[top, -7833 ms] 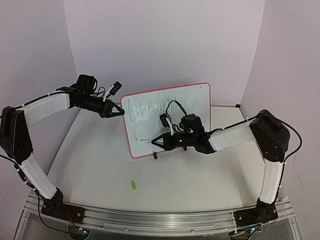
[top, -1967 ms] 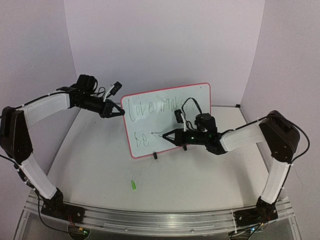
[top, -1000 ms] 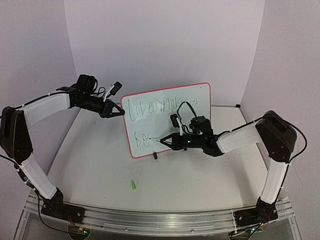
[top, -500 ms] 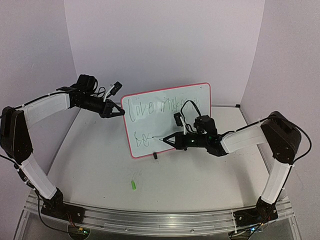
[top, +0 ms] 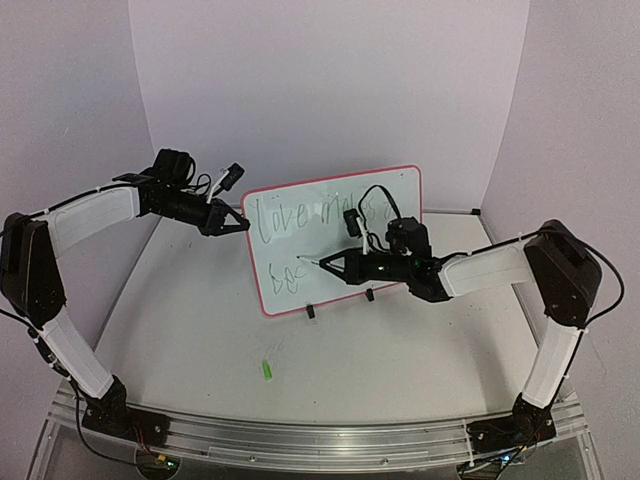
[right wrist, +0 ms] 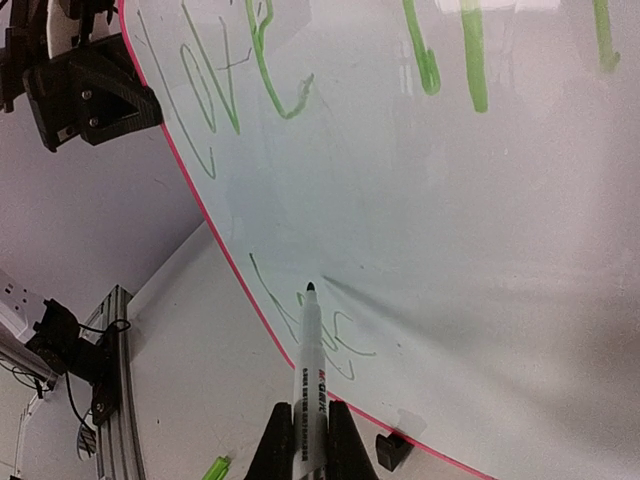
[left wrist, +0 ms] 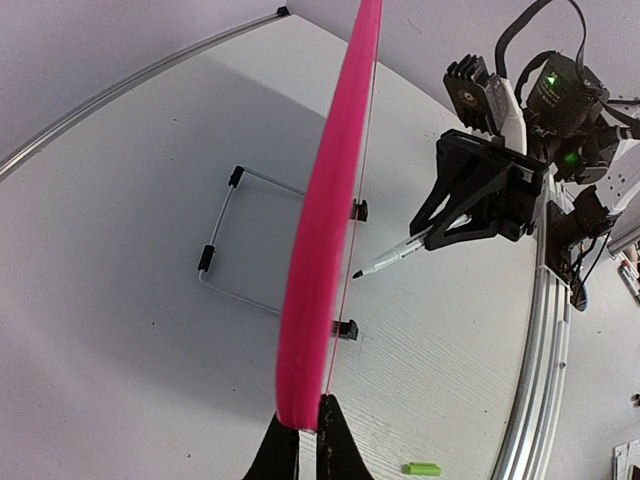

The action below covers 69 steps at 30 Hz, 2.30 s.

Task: Write a sentence on the whiteboard

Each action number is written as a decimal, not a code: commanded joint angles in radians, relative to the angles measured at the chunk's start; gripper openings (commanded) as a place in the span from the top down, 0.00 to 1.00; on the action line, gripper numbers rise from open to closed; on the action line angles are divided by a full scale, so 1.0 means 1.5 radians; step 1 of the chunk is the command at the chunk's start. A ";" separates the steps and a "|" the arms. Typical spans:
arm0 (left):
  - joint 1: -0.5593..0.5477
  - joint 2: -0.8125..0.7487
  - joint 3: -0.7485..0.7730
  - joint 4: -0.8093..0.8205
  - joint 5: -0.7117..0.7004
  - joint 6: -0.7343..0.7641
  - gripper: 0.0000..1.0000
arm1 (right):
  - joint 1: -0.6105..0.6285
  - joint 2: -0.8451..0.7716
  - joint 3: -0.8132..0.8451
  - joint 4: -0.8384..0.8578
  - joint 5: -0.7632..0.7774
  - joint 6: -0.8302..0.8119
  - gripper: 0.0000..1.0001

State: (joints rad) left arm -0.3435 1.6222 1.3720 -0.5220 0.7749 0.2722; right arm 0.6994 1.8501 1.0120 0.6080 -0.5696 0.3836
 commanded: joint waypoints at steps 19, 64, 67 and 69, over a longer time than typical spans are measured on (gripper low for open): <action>-0.018 0.004 -0.002 -0.031 -0.014 0.023 1.00 | -0.002 0.042 -0.046 0.015 0.036 0.009 1.00; -0.018 0.002 -0.001 -0.032 -0.013 0.022 1.00 | -0.002 -0.003 -0.042 0.026 0.059 0.017 1.00; -0.018 0.001 -0.001 -0.032 -0.014 0.023 1.00 | -0.003 -0.005 -0.045 0.025 0.071 0.017 1.00; -0.018 0.000 -0.001 -0.033 -0.014 0.022 1.00 | -0.003 -0.014 -0.055 0.025 0.090 0.018 1.00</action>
State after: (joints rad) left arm -0.3443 1.6222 1.3720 -0.5224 0.7746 0.2726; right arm 0.7006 1.8378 0.9115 0.6270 -0.4885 0.4034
